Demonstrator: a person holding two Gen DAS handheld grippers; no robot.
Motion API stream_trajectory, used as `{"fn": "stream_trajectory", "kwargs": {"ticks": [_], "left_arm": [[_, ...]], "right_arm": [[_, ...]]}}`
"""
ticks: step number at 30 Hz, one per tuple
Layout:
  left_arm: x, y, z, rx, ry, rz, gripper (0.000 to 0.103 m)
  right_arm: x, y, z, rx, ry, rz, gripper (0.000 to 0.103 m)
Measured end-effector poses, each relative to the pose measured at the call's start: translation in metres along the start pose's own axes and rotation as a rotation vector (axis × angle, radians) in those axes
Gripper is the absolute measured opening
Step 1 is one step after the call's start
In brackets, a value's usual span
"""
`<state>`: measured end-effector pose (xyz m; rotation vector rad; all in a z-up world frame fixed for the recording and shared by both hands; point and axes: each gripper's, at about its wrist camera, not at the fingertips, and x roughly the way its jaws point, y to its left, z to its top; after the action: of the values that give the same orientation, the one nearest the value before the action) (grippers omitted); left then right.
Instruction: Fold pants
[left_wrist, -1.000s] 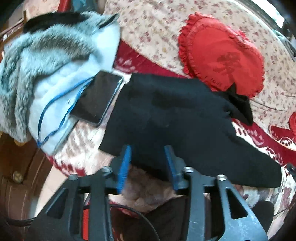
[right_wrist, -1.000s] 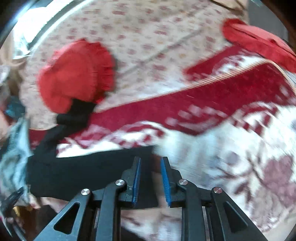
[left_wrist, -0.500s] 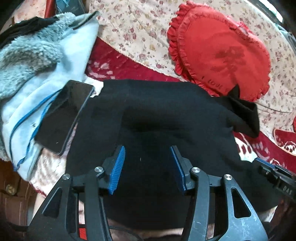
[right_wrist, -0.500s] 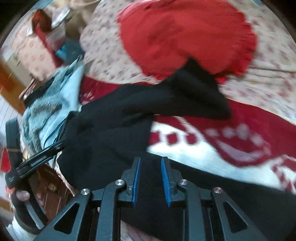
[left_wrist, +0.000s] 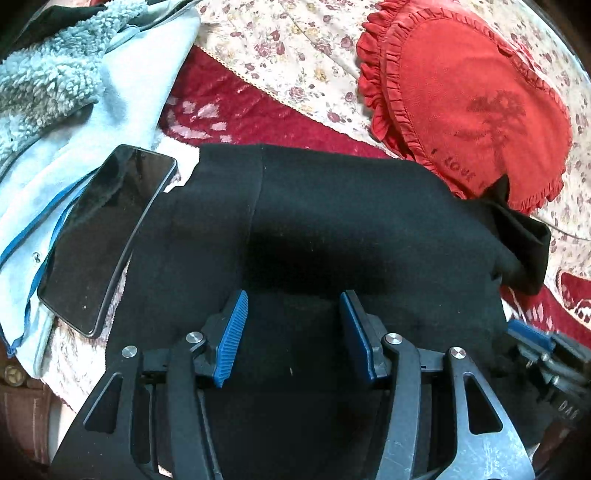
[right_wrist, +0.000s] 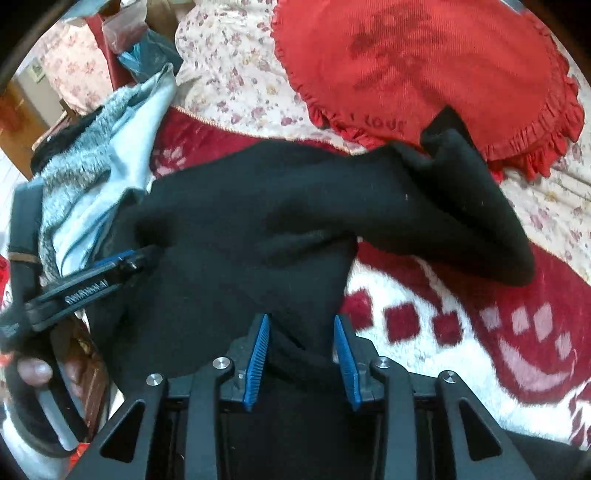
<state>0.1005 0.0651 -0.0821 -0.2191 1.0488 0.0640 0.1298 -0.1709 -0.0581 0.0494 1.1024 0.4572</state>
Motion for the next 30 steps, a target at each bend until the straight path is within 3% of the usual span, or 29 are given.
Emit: {"fn": "stream_trajectory", "kwargs": {"ticks": [4, 8, 15, 20, 23, 25, 26, 30], "left_arm": [[-0.007, 0.003, -0.001, -0.001, -0.011, -0.007, 0.051], [-0.013, 0.014, 0.003, -0.044, -0.035, 0.001, 0.052], [0.002, 0.022, 0.019, -0.056, -0.025, 0.03, 0.052], [0.015, 0.018, 0.027, -0.024, -0.018, 0.064, 0.053], [0.019, 0.02, 0.029, -0.025, -0.02, 0.06, 0.056], [0.017, 0.022, 0.029, -0.034, -0.023, 0.05, 0.056], [0.016, 0.023, 0.029, -0.036, -0.024, 0.047, 0.056], [-0.001, 0.031, 0.024, -0.064, -0.035, 0.025, 0.056]], "right_arm": [[-0.006, 0.005, 0.028, -0.034, -0.039, 0.018, 0.035], [-0.001, 0.015, 0.07, -0.131, -0.105, 0.014, 0.044], [0.055, 0.026, 0.131, -0.352, -0.039, 0.018, 0.046], [0.098, 0.03, 0.144, -0.477, 0.063, 0.04, 0.047], [0.116, 0.025, 0.148, -0.458, 0.103, 0.11, 0.047], [0.113, 0.026, 0.145, -0.454, 0.078, 0.124, 0.035], [0.109, 0.027, 0.142, -0.459, 0.056, 0.131, 0.016], [0.081, 0.038, 0.125, -0.487, -0.006, 0.122, 0.008]]}}
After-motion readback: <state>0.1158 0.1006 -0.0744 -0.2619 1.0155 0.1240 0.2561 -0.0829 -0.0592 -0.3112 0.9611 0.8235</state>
